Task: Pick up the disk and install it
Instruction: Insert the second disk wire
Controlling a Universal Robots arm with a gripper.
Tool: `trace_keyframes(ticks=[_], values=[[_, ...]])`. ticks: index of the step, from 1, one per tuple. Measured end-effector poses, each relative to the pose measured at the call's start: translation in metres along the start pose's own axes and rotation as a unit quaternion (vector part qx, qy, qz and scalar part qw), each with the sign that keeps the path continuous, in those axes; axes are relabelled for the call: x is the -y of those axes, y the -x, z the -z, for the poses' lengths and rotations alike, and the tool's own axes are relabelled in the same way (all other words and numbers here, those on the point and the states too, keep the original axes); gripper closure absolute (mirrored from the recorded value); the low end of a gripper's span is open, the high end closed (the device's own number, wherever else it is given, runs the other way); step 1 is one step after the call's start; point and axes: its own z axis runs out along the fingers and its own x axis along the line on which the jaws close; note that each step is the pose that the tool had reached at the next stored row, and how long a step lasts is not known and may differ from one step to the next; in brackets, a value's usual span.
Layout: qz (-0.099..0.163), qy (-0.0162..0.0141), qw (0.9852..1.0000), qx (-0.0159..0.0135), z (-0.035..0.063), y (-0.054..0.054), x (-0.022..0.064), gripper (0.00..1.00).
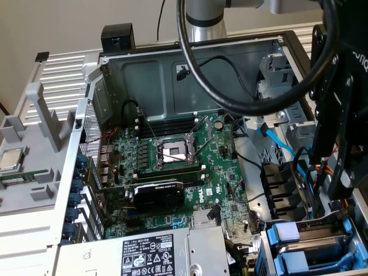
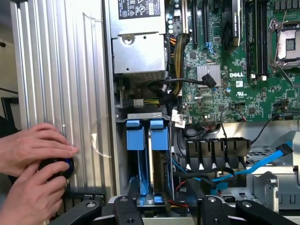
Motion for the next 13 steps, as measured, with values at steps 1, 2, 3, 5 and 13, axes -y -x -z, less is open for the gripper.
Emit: trace_keyframes(ticks=[1,2,3,5,13], values=[[0.000,0.0000,1.0000,0.0000,0.0000,0.0000,0.0000,0.48],[0.000,0.0000,1.0000,-0.0001,0.0000,0.0000,0.0000,0.48],[0.000,0.0000,1.0000,-0.0001,0.0000,0.0000,0.0005,0.48],[0.000,0.0000,1.0000,-0.0002,-0.0002,0.0002,0.0027,0.48],[0.004,0.0020,1.0000,0.0009,-0.0013,-0.0064,0.0065,0.48]])
